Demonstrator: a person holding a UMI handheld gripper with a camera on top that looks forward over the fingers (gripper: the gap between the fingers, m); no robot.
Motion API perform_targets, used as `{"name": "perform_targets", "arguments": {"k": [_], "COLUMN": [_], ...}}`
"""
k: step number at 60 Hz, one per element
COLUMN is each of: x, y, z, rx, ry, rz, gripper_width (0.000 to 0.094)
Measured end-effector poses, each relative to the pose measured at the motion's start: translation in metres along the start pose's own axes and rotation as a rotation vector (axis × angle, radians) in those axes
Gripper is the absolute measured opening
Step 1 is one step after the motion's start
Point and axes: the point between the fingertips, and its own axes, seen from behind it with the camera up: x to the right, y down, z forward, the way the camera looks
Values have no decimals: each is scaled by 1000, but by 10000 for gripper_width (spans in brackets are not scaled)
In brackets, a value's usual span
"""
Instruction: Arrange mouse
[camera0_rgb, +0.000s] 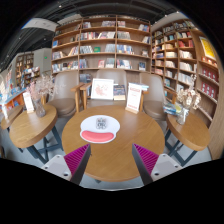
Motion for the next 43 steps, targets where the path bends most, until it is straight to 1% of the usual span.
{"name": "perform_targets", "arguments": {"k": [7, 12, 16, 23, 27, 34, 43], "x": [7, 11, 10, 18, 27, 28, 16], "y": [29, 42, 51, 57, 56, 57, 60], "z": [-59, -82, -97, -110, -112, -117, -118], "rx": [4, 11, -3, -3, 22, 10, 17], "ry": [1, -1, -16, -16, 11, 15, -28], "rz": [24, 3, -45, -34, -65, -62, -31], "gripper_width": [857, 853, 856, 854, 853, 850, 852]}}
